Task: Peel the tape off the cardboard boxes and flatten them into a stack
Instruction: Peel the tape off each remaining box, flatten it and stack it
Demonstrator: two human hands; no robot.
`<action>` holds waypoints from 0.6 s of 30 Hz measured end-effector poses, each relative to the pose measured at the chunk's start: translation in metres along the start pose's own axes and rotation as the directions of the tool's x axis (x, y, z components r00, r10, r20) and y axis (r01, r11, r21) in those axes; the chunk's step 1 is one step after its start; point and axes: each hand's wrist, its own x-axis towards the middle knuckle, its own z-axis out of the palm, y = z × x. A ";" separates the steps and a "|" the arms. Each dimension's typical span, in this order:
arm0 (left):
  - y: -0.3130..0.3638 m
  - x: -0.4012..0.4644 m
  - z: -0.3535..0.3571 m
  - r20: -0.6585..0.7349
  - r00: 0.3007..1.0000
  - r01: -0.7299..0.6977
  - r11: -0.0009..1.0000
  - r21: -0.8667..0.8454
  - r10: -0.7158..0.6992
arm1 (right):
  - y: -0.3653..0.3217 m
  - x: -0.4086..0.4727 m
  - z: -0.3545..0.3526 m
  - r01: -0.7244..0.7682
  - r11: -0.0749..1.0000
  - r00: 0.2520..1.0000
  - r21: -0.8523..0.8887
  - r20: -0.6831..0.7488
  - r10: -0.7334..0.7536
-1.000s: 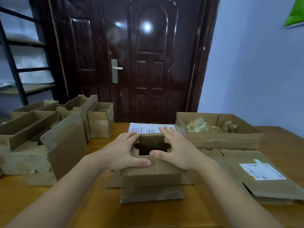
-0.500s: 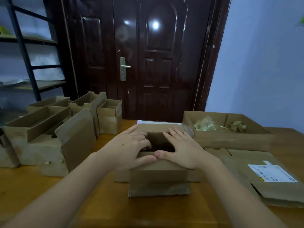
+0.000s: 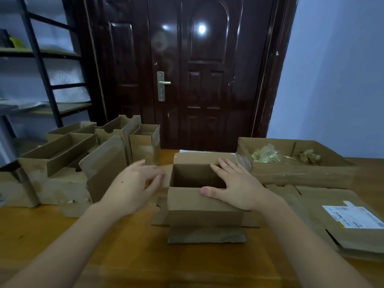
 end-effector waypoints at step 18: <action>0.048 0.047 0.025 0.420 0.873 0.252 0.967 0.045 -0.247 | -0.002 -0.003 0.004 0.014 1.000 0.999 0.000 -0.035 -0.014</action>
